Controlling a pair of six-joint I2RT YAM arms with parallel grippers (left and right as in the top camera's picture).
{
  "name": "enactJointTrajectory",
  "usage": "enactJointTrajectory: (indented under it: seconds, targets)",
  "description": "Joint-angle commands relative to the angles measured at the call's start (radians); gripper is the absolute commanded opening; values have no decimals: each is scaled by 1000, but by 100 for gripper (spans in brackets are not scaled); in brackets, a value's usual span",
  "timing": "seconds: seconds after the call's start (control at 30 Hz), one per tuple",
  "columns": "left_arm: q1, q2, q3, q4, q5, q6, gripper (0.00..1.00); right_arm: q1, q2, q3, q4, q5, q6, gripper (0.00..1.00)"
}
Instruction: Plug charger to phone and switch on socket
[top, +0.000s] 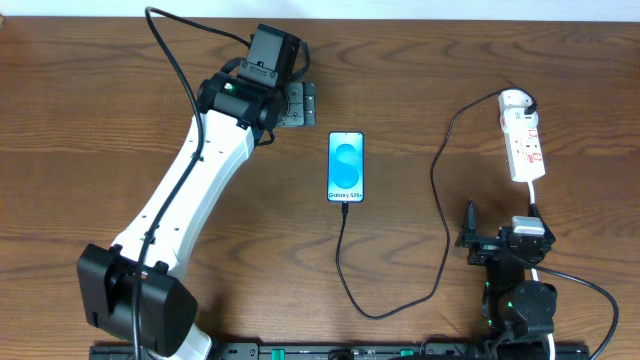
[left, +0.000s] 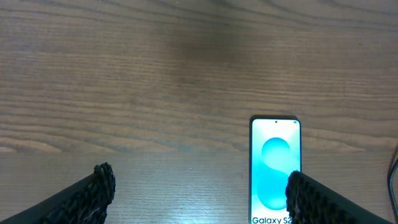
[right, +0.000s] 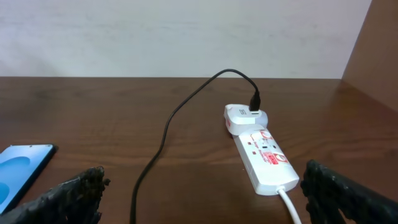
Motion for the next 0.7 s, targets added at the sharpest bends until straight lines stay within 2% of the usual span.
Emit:
enactJointTrajectory:
  seconds: [0.0,0.67]
  targets:
    - [5,6,0,-3,-13,-1,89,6,-9,-2,-5,6,35,99]
    - [5,6,0,-3,-13,-1,89,6,-9,-3,-10,-53,41,99]
